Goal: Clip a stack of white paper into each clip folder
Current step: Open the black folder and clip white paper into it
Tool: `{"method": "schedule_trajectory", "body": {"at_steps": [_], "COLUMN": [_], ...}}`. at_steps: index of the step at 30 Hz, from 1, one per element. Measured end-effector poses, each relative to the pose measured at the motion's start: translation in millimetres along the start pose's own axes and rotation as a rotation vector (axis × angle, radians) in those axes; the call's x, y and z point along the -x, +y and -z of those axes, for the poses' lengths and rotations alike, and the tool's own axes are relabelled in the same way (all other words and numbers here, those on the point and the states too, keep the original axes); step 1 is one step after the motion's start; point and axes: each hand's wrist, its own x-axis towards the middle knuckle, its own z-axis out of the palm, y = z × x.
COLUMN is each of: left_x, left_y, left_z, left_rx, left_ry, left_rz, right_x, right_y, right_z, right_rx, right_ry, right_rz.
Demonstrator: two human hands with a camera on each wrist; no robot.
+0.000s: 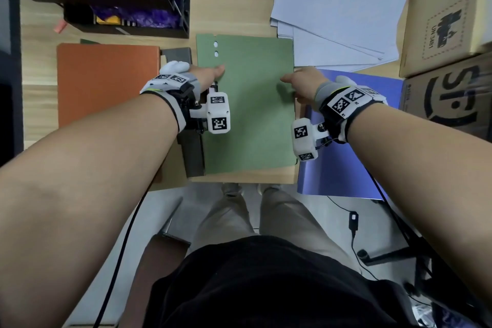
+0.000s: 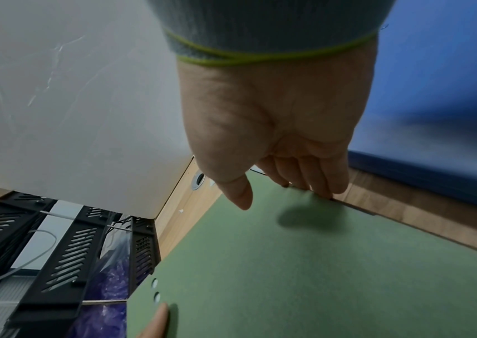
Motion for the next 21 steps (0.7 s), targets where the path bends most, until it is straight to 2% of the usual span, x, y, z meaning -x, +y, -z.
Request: {"method": "schedule_trajectory", "body": {"at_steps": [5, 8, 13, 16, 21], "left_x": [22, 33, 59, 77, 80], "left_y": [-3, 4, 27, 40, 50], "left_z": [10, 14, 9, -5, -59], "left_rx": [-0.046, 0.02, 0.123, 0.144, 0.219], "left_ry": [0.074, 0.078, 0.025, -0.039, -0.193], "left_rz": [-0.1, -0.152, -0.255, -0.304, -0.272], "right_x": [9, 17, 31, 35, 34], "right_y": [-3, -7, -9, 7, 43], "right_z": [1, 5, 29, 53, 84], "right_rx": [-0.128, -0.178, -0.226, -0.16, -0.043], "right_ry": [0.007, 0.055, 0.166, 0.258, 0.381], "right_rz": [-0.038, -0.017, 0.027, 0.015, -0.113]}}
